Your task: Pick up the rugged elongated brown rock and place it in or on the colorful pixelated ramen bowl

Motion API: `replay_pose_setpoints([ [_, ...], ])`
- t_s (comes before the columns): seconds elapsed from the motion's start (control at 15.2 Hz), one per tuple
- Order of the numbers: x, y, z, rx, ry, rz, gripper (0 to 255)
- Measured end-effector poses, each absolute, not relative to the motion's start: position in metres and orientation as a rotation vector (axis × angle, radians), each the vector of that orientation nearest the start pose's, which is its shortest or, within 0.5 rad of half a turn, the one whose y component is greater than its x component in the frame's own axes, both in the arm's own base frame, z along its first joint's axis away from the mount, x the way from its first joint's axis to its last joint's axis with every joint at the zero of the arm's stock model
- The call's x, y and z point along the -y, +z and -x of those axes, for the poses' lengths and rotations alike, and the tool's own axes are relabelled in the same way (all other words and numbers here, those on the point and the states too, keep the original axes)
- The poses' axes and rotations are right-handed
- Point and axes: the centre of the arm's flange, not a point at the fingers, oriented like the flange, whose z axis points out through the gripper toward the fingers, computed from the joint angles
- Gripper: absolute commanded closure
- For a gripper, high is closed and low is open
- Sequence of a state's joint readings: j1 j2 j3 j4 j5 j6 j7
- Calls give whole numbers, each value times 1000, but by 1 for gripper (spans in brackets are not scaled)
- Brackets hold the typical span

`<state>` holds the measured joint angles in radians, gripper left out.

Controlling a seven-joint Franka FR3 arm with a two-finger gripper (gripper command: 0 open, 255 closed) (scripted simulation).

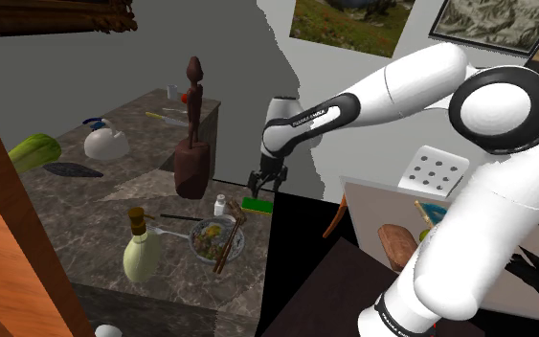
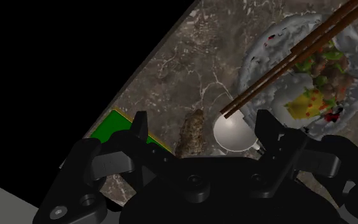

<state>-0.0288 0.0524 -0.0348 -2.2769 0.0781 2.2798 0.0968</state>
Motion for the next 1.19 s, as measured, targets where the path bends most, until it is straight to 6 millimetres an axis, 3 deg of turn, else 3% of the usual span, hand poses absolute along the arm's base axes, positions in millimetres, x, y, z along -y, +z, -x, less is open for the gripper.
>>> replay_pose_setpoints([
  [0.92, 54, 187, -633, -437, 42, 3011, 0],
  [1.19, 56, 168, -640, -446, 39, 3007, 0],
])
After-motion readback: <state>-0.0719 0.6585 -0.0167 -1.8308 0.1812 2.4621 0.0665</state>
